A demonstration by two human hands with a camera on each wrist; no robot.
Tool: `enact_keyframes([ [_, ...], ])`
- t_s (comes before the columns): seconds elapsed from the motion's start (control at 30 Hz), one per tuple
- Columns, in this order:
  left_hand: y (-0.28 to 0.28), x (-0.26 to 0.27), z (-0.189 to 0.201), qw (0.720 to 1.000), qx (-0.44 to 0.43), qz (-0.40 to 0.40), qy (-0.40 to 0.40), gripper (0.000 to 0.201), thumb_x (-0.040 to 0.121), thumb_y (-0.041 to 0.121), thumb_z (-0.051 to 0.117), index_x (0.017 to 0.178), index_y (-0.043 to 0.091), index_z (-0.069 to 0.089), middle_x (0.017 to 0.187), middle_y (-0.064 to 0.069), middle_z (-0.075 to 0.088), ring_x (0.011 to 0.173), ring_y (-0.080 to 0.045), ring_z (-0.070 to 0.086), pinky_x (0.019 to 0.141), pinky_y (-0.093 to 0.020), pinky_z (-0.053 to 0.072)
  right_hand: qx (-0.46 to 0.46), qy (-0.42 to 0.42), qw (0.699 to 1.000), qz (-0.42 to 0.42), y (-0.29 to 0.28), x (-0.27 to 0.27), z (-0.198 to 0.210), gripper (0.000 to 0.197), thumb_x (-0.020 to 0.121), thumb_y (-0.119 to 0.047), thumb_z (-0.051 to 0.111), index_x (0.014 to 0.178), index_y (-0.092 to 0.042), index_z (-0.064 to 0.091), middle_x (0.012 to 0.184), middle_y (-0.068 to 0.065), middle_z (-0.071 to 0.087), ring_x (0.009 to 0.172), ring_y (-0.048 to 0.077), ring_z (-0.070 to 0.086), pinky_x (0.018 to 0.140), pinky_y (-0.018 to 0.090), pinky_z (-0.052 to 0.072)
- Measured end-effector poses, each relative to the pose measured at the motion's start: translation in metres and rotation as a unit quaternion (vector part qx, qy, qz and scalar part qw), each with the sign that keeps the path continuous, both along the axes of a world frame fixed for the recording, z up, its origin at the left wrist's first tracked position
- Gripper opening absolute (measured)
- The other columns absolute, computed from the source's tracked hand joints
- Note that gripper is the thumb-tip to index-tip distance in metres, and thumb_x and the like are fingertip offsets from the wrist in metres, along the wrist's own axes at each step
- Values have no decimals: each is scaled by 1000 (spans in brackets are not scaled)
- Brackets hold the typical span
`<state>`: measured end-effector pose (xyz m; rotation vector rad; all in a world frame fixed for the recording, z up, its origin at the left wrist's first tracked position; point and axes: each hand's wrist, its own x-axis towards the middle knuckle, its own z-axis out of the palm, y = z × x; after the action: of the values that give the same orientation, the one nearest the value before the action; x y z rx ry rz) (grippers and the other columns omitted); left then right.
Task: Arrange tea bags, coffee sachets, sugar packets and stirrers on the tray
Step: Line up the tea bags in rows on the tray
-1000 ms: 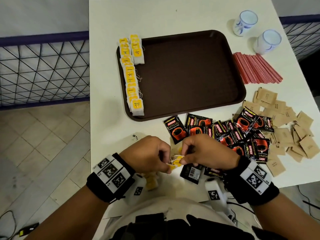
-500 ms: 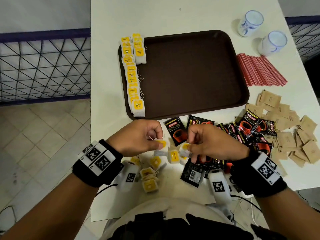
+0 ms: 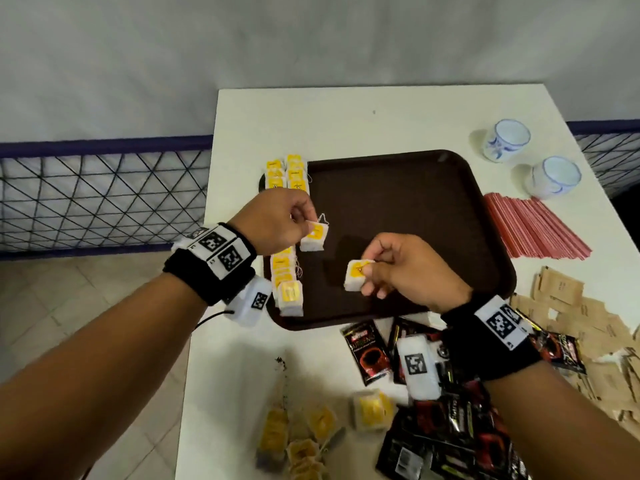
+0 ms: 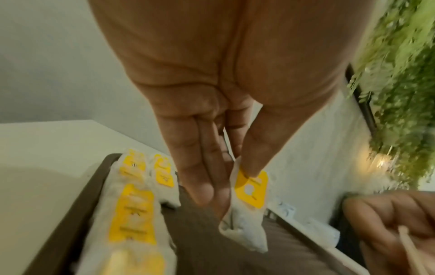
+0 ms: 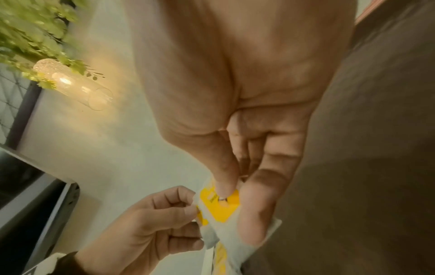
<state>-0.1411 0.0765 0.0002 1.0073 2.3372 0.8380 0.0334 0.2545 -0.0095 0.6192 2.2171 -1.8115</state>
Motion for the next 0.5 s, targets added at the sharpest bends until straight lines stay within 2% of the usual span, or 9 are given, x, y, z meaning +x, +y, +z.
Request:
enact_keyframes([
  [0.17,27,-39,-14,997,-77,-10,26,5,83,17,67,85,22,68,86,1,70,83,-14,63,73,-24,49,-9,3,1000,-3,5,-63,-15,13,95,3,59,88,-6,54,73,27,67,56,23,70,46,26,55],
  [0.27,34,-51,-20,995,-97,-19,20,10,82,17,67,83,27,67,86,2,70,85,-14,64,77,-28,53,-24,-19,999,-12,5,-90,-26,14,95,6,57,87,-5,53,70,23,66,52,20,69,48,26,57],
  [0.37,37,-58,-23,996,-93,-12,13,8,81,17,68,85,24,71,82,4,70,82,-13,64,76,-29,53,-30,-44,998,-16,3,-109,-35,14,94,9,56,89,-4,54,72,23,66,53,20,70,51,27,58],
  [0.5,38,-67,-25,996,-89,20,20,9,80,17,68,85,23,72,75,11,66,78,-11,62,73,-25,49,-28,-53,998,-14,0,-126,-40,12,94,9,57,93,-3,54,70,21,65,50,17,69,45,23,55],
])
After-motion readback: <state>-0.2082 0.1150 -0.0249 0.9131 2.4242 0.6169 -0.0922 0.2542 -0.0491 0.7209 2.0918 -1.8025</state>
